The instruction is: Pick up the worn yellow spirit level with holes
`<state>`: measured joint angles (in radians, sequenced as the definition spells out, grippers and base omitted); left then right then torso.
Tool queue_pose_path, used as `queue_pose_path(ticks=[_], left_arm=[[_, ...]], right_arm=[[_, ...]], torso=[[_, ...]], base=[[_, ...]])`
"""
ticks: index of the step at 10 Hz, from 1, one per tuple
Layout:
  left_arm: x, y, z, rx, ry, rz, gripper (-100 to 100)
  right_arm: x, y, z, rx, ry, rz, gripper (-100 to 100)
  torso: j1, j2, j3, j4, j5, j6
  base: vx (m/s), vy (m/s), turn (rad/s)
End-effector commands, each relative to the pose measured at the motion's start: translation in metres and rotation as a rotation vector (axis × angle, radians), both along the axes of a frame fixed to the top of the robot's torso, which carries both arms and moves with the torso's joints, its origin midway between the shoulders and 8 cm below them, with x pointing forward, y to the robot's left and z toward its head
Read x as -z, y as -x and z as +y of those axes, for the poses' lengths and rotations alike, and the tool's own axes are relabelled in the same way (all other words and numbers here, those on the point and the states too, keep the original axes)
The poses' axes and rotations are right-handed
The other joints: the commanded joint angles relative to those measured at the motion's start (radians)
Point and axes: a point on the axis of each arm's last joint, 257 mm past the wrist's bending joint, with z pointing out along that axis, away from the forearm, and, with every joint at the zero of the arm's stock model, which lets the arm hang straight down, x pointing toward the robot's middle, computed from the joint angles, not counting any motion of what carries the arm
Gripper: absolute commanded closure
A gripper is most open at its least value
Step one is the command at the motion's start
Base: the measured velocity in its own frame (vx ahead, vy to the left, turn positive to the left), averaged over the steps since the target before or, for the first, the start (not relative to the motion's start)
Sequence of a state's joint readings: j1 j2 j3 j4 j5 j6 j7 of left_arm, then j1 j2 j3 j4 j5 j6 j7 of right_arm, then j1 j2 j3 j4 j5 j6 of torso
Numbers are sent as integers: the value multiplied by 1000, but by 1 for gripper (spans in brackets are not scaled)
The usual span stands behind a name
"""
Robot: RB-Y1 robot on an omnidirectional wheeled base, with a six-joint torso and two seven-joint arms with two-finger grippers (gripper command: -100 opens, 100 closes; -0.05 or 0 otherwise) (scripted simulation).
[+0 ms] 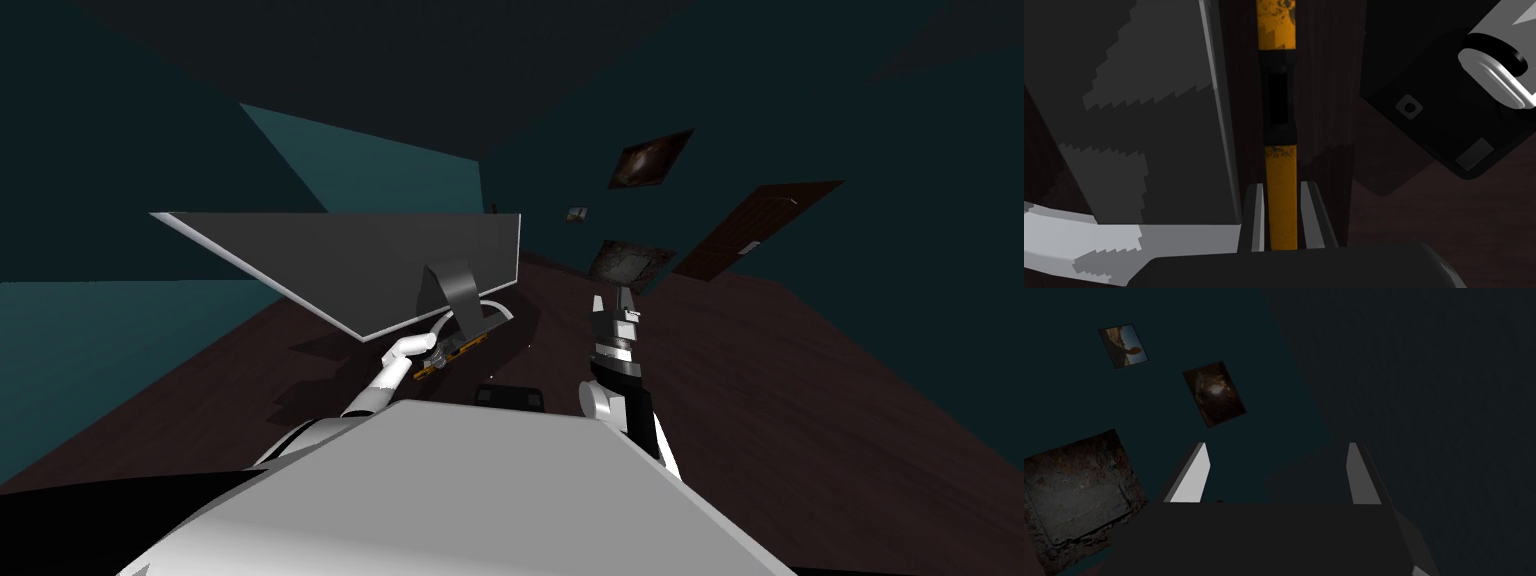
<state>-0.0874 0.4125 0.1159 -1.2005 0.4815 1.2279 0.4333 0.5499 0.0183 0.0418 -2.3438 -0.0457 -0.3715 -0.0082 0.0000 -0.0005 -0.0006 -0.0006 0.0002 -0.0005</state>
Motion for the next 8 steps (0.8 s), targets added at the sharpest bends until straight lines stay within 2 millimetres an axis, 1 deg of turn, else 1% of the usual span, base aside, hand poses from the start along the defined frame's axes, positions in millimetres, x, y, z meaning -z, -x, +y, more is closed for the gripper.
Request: queue_pose_path(ticks=[1,2,6,7,8], left_arm=[[0,0,0,0,0,0,0],[-6,1,2,9,-1,0,100],[-23,3,7,39,-2,0,100],[-20,2,7,32,-2,-1,100],[-21,2,7,33,-2,0,0]], right_arm=[[0,0,0,0,0,0,0],[0,0,0,0,0,0,0],[0,0,0,0,0,0,0],[0,0,0,0,0,0,0],[0,0,0,0,0,0,0]], torso=[[0,0,0,0,0,0],[0,0,0,0,0,0],[-2,-1,0,0,-1,-1],[-3,-1,0,0,-1,0],[-2,0,0,0,-1,0]], base=[[0,0,0],[20,-14,63],[29,-35,82],[13,-17,19],[0,0,0]])
